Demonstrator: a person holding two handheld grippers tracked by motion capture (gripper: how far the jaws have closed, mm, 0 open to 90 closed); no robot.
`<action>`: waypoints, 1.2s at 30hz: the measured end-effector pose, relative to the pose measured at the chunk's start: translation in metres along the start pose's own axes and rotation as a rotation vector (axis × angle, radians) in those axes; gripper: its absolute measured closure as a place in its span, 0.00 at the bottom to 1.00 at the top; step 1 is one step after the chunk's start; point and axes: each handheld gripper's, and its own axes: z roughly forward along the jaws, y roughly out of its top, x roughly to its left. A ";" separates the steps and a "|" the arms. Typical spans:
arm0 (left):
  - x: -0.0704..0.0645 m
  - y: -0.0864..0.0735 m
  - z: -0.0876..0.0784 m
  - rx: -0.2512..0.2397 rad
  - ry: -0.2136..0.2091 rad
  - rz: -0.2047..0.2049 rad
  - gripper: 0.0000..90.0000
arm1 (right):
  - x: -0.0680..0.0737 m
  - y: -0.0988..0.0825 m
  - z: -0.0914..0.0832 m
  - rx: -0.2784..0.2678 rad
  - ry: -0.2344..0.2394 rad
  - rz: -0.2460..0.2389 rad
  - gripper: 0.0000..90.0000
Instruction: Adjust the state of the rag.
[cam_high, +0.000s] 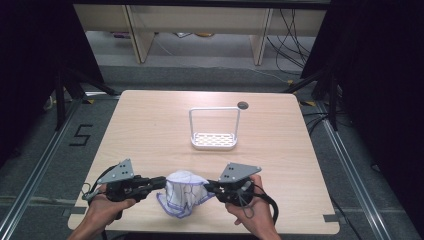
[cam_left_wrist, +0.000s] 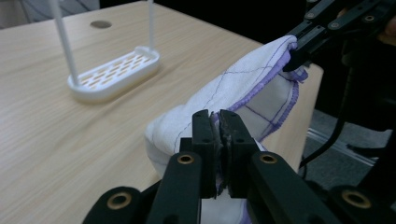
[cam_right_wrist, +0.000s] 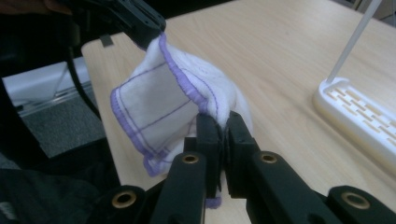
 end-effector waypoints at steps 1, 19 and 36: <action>-0.001 0.006 0.000 -0.007 -0.016 0.004 0.94 | 0.000 0.004 -0.007 -0.012 0.001 -0.004 0.97; 0.073 0.025 0.105 0.238 0.059 0.039 0.94 | -0.093 0.003 0.031 0.210 -0.193 0.076 0.97; 0.111 -0.001 0.100 0.204 0.241 -0.147 0.48 | -0.121 -0.015 0.065 0.280 -0.289 0.143 0.57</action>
